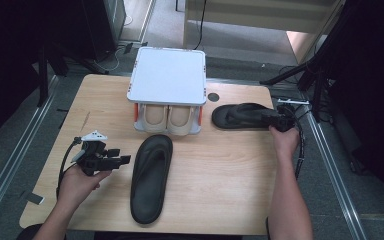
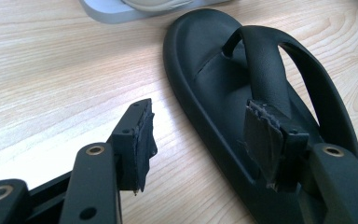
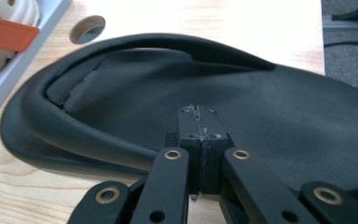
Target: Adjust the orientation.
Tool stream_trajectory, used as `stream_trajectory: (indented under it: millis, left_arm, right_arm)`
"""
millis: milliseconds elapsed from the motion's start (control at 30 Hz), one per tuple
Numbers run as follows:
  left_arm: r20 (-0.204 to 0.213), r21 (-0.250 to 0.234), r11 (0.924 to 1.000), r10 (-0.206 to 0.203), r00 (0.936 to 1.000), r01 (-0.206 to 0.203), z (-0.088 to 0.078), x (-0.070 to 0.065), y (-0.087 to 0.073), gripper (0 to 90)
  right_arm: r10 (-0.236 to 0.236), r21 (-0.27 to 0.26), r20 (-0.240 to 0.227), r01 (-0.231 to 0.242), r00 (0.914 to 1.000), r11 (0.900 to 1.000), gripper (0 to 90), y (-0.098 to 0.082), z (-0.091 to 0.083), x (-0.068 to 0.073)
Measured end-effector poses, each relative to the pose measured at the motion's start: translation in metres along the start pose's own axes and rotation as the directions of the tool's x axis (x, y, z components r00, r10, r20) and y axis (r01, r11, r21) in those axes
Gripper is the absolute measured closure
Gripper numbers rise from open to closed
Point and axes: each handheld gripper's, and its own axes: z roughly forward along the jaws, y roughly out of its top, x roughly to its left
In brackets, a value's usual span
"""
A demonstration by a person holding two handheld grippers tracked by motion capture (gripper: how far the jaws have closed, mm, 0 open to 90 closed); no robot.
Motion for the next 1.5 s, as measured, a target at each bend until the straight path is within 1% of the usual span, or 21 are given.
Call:
stream_trajectory:
  millis: [100,200,233,333,367,433,600,733,767,967,1000,1033,1067,1100,1133,1167,1200,1267,1367,1467,1500]
  left_arm:
    - [-0.006,-0.005,1.0000,-0.007,1.0000,0.007,-0.001,0.002,-0.002,43.5]
    - [-0.009,-0.009,0.9999,-0.013,0.9999,0.013,-0.003,0.003,-0.003,43.5]
    - [-0.009,-0.011,0.9998,-0.015,0.9998,0.015,-0.004,0.004,-0.003,43.5]
    - [-0.012,-0.015,0.9998,-0.017,0.9998,0.017,-0.004,0.004,-0.003,43.4]
    - [-0.013,-0.014,0.9998,-0.011,0.9999,0.011,-0.004,0.004,-0.003,43.5]
    - [-0.007,-0.008,0.9998,-0.017,0.9998,0.017,-0.003,0.005,-0.002,43.4]
    - [-0.005,-0.006,0.9999,-0.015,0.9999,0.015,-0.002,0.006,0.000,43.0]
    - [-0.002,-0.007,0.9998,-0.019,0.9998,0.019,0.000,0.007,0.002,41.3]
    - [0.002,-0.005,0.9999,-0.015,0.9999,0.015,0.000,0.008,0.003,41.0]
    - [0.006,-0.007,0.9999,-0.011,0.9999,0.011,0.003,0.009,0.008,40.6]
    - [0.006,-0.001,0.9999,-0.011,0.9999,0.011,0.003,0.009,0.008,40.6]
    - [0.001,-0.007,0.9999,-0.009,1.0000,0.009,0.004,0.009,0.009,40.6]
    - [0.003,-0.004,1.0000,-0.006,1.0000,0.006,0.004,0.010,0.010,40.6]
    - [0.004,-0.010,0.9999,-0.013,0.9999,0.013,0.004,0.011,0.011,40.6]
    - [0.002,-0.009,0.9999,-0.008,1.0000,0.008,0.004,0.011,0.011,40.6]
    - [0.004,-0.005,0.9999,-0.010,0.9999,0.010,0.004,0.012,0.012,40.6]
    - [-0.001,-0.013,0.9998,-0.015,0.9999,0.015,0.005,0.012,0.012,40.6]
    - [0.000,-0.012,0.9998,-0.014,0.9999,0.014,0.005,0.014,0.014,40.6]
    - [0.000,-0.013,0.9998,-0.012,0.9999,0.012,0.006,0.015,0.016,40.6]
    - [0.004,-0.018,0.9998,-0.013,0.9999,0.014,0.007,0.016,0.017,40.6]
    - [0.004,-0.016,0.9997,-0.016,0.9999,0.016,0.008,0.016,0.017,40.6]
  right_arm:
    - [0.006,-0.001,0.003,-0.006,1.0000,1.000,90.0,0.000,0.004,0.000]
    - [-0.005,0.000,0.011,0.005,0.9999,1.000,90.0,0.000,0.006,0.002]
    - [-0.004,0.008,0.016,0.004,0.9999,1.000,90.0,0.000,0.005,0.003]
    - [-0.010,0.019,0.009,0.010,0.9999,1.000,90.0,-0.001,0.004,0.005]
    - [-0.015,0.021,0.007,0.015,0.9999,1.000,90.0,-0.001,0.004,0.006]
    - [-0.021,0.030,0.005,0.020,0.9998,0.999,90.0,-0.002,0.002,0.009]
    - [-0.033,0.047,-0.009,0.033,0.9994,0.998,90.0,-0.007,-0.002,0.016]
    - [-0.048,0.055,-0.018,0.049,0.9987,0.997,90.0,-0.011,-0.005,0.021]
    - [-0.058,0.060,-0.022,0.059,0.9981,0.996,90.0,-0.013,-0.005,0.023]
    - [-0.062,0.068,-0.047,0.065,0.9970,0.996,90.0,-0.020,-0.007,0.037]
    - [-0.075,0.071,-0.048,0.078,0.9960,0.994,90.0,-0.020,-0.007,0.039]
    - [-0.087,0.075,-0.050,0.091,0.9949,0.993,90.0,-0.021,-0.007,0.042]
    - [-0.097,0.082,-0.048,0.101,0.9941,0.992,90.0,-0.021,-0.007,0.046]
    - [-0.105,0.084,-0.050,0.108,0.9932,0.991,90.0,-0.022,-0.007,0.050]
    - [-0.120,0.087,-0.053,0.124,0.9913,0.988,90.0,-0.023,-0.007,0.054]
    - [-0.122,0.092,-0.053,0.126,0.9911,0.988,90.0,-0.023,-0.007,0.056]
    - [-0.135,0.092,-0.056,0.140,0.9892,0.986,90.0,-0.024,-0.007,0.058]
    - [-0.147,0.098,-0.059,0.153,0.9873,0.983,90.0,-0.025,-0.008,0.063]
    - [-0.160,0.101,-0.069,0.166,0.9848,0.981,90.0,-0.026,-0.008,0.068]
    - [-0.151,0.108,-0.093,0.161,0.9842,0.981,90.0,-0.028,-0.009,0.073]
    - [-0.155,0.108,-0.099,0.165,0.9829,0.980,90.0,-0.029,-0.008,0.074]
